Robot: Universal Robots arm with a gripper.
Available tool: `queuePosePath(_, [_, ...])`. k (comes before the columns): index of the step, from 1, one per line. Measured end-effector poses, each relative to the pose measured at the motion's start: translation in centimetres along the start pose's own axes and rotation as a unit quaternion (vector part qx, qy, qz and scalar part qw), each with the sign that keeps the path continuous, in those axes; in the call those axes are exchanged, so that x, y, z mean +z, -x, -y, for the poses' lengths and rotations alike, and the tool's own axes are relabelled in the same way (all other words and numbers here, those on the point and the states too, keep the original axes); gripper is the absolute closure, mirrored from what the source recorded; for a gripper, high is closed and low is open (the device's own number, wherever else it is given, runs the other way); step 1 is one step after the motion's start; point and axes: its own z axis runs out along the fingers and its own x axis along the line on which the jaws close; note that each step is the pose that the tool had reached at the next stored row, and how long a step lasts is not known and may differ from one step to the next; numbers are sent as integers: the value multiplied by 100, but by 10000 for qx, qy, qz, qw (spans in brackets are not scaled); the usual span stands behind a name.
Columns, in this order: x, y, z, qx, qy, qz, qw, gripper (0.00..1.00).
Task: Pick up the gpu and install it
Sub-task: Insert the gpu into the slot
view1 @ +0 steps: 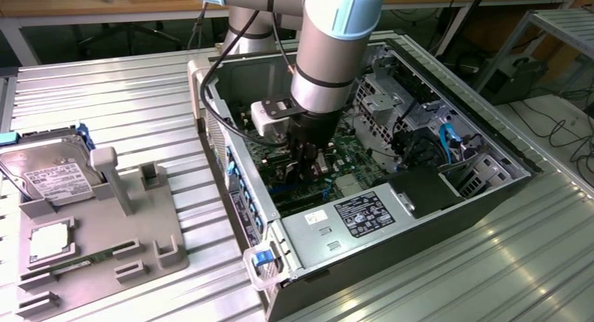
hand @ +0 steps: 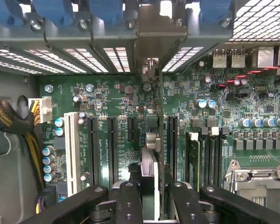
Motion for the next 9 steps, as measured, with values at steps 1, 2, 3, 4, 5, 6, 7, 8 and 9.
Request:
queuePosePath(1, [0, 0, 0, 0, 0, 0, 10000, 72])
queuePosePath(2, [0, 0, 0, 0, 0, 0, 10000, 72])
queuePosePath(3, [0, 0, 0, 0, 0, 0, 10000, 72])
queuePosePath(4, [0, 0, 0, 0, 0, 0, 10000, 72])
queuePosePath(5, [0, 0, 0, 0, 0, 0, 10000, 72])
queuePosePath(6, [0, 0, 0, 0, 0, 0, 10000, 72])
queuePosePath(7, [0, 0, 0, 0, 0, 0, 10000, 72])
queuePosePath(8, [0, 0, 0, 0, 0, 0, 10000, 72])
queuePosePath(9, [0, 0, 0, 0, 0, 0, 10000, 72])
